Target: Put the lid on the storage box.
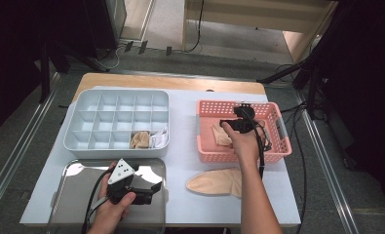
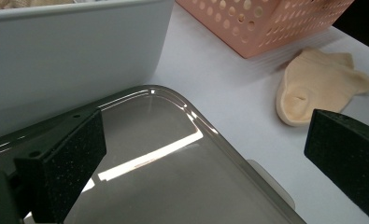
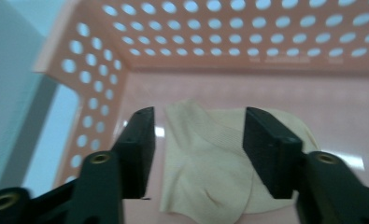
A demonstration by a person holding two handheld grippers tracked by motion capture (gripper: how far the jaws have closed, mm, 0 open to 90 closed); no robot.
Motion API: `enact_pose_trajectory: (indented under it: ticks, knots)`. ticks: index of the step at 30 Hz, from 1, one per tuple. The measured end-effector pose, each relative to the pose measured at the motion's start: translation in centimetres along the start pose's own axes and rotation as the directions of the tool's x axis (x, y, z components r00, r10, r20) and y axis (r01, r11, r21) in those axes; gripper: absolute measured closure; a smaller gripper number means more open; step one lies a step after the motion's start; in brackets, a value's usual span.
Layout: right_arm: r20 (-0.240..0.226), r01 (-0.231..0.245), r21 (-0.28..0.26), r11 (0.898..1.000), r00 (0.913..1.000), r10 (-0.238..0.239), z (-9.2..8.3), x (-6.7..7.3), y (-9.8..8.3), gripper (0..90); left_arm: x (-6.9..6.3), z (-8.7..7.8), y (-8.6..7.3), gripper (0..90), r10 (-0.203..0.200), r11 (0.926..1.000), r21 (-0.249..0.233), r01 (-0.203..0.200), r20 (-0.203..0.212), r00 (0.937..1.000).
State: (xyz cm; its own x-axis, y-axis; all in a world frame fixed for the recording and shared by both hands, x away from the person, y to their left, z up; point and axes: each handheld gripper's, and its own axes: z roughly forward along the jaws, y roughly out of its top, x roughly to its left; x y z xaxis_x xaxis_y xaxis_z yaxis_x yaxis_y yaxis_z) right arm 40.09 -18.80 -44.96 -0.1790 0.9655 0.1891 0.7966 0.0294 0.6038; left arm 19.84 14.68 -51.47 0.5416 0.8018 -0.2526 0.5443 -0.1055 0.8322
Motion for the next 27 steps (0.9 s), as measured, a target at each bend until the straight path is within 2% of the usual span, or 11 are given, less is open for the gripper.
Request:
enact_pose_trajectory:
  ticks: [1, 3, 5, 8, 13, 16, 21, 23, 24, 26, 27]
  knots:
    - [0.045, -0.029, 0.058, 0.998, 0.9987, 0.026, 0.9, -0.2, 0.4, 32.4, 0.0, 0.0, 0.0, 0.0, -0.001, 1.0000, -0.001, 0.001, 0.002, 1.0000]
    - [0.046, -0.038, 0.068, 0.997, 0.9983, 0.035, 1.3, -0.3, 0.6, 28.8, -0.1, -0.1, 0.0, 0.0, -0.001, 1.0000, -0.003, 0.001, 0.005, 1.0000]
    - [0.058, -0.064, 0.137, 0.988, 0.9967, 0.057, 2.2, -0.9, 1.3, 19.0, 0.0, -0.2, 0.1, 0.0, -0.001, 1.0000, -0.004, 0.001, 0.002, 1.0000]
    - [0.078, -0.059, 0.172, 0.983, 0.9959, 0.047, 2.6, -1.2, 1.8, 15.4, 0.1, -0.2, 0.1, 0.0, -0.004, 1.0000, -0.006, 0.004, 0.005, 1.0000]
    - [0.063, -0.053, 0.235, 0.971, 0.9972, 0.039, 4.1, -1.7, 1.9, 13.8, 0.2, -0.2, 0.1, 0.0, -0.002, 1.0000, -0.001, 0.002, 0.001, 1.0000]
    - [0.154, -0.049, 0.275, 0.960, 0.9881, 0.006, 5.8, -2.0, 1.3, 13.1, 0.2, -0.3, 0.1, 0.0, -0.006, 1.0000, -0.004, 0.006, -0.001, 1.0000]
    - [0.204, -0.016, 0.282, 0.959, 0.9779, -0.044, 6.5, -1.7, 0.9, 4.7, 0.3, -0.2, 0.0, 0.0, -0.006, 1.0000, -0.001, 0.006, -0.001, 1.0000]
    - [0.207, -0.018, 0.279, 0.960, 0.9774, -0.041, 6.4, -1.7, 1.0, 9.7, 0.2, -0.3, 0.0, 0.0, -0.006, 1.0000, -0.004, 0.006, 0.002, 1.0000]
    - [0.219, -0.037, 0.263, 0.964, 0.9754, -0.022, 6.3, -1.8, 1.0, 19.6, 0.2, -0.3, 0.0, 0.0, -0.004, 1.0000, -0.001, 0.004, 0.000, 1.0000]
    - [0.232, -0.062, 0.216, 0.974, 0.9726, 0.010, 5.6, -2.0, 1.2, 49.8, 0.2, -0.3, 0.0, 0.0, -0.008, 1.0000, -0.002, 0.008, 0.000, 1.0000]
    - [0.229, -0.061, 0.202, 0.978, 0.9734, 0.014, 5.5, -2.1, 1.1, 55.1, 0.2, -0.3, 0.0, 0.0, -0.008, 1.0000, -0.002, 0.008, -0.003, 1.0000]
